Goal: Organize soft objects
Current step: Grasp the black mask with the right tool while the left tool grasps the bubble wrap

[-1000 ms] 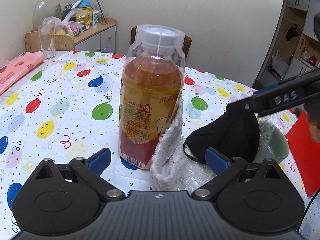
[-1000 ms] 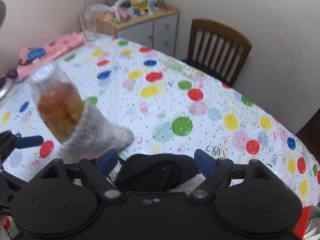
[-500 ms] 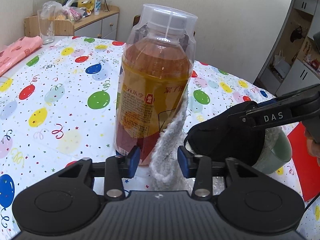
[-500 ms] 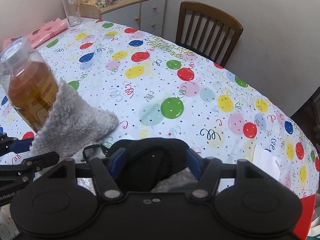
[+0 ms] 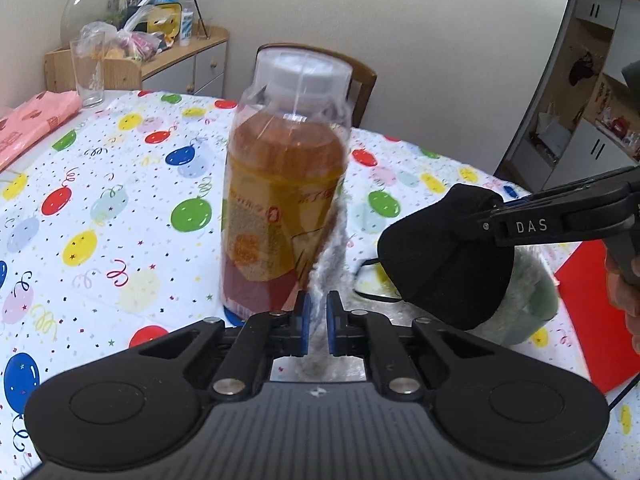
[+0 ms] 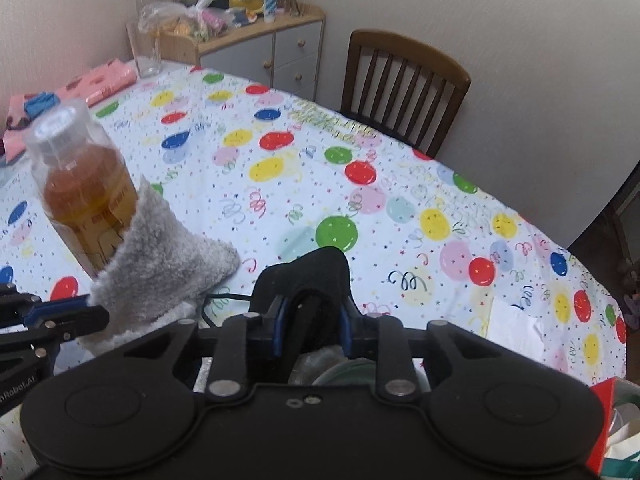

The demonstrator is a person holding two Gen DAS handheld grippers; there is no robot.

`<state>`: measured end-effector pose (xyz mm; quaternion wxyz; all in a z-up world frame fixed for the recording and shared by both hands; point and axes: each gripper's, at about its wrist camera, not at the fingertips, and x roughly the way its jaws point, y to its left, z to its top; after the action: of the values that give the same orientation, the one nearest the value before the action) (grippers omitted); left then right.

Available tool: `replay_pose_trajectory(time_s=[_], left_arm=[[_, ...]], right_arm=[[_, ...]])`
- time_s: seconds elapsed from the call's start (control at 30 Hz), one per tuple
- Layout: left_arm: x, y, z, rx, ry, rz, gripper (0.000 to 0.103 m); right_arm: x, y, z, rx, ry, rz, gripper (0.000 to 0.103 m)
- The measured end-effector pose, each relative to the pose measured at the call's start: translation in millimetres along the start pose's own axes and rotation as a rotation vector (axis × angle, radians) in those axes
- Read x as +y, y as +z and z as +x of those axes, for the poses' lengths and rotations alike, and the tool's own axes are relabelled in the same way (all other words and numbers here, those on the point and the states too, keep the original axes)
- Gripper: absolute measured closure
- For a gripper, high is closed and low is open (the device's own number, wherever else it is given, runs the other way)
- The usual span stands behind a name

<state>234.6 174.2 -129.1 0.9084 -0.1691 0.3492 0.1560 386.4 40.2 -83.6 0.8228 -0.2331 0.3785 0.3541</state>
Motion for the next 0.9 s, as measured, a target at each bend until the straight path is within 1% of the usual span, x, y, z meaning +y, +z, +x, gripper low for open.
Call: replay_pose_trajectory(time_s=[0.27, 0.33, 0.53, 0.6, 0.73, 0.83, 0.9], left_arm=[[-9.4, 11.0, -17.5, -0.045, -0.048, 0.000, 0.099], [-13.7, 15.2, -22.9, -0.063, -0.053, 0.008, 0.099], [-19.8, 27.5, -37.3, -0.096, -0.080, -0.009, 0.100], [-19.4, 27.4, -41.1, -0.097, -0.083, -0.016, 0.100], [-17.6, 20.5, -45.6, -0.084, -0.076, -0.010, 0.099], [-9.7, 15.0, -47.5, -0.063, -0.100, -0.047, 0.099], [-6.7, 11.8, -51.5, -0.071, -0.100, -0.057, 0.099]], right_arm=[[-14.2, 2.0, -50.3, -0.112, 0.029, 0.066, 0.082], [-21.2, 1.4, -63.6, -0.137, 0.047, 0.093, 0.082], [-43.2, -5.8, -109.4, -0.212, 0.078, 0.157, 0.082], [-50.8, -11.7, -127.4, -0.238, 0.074, 0.163, 0.082], [-66.0, -26.4, -156.8, -0.262, 0.071, 0.175, 0.082], [-75.7, -40.2, -175.4, -0.272, 0.062, 0.183, 0.082], [-80.5, -48.3, -185.7, -0.279, 0.058, 0.192, 0.082]])
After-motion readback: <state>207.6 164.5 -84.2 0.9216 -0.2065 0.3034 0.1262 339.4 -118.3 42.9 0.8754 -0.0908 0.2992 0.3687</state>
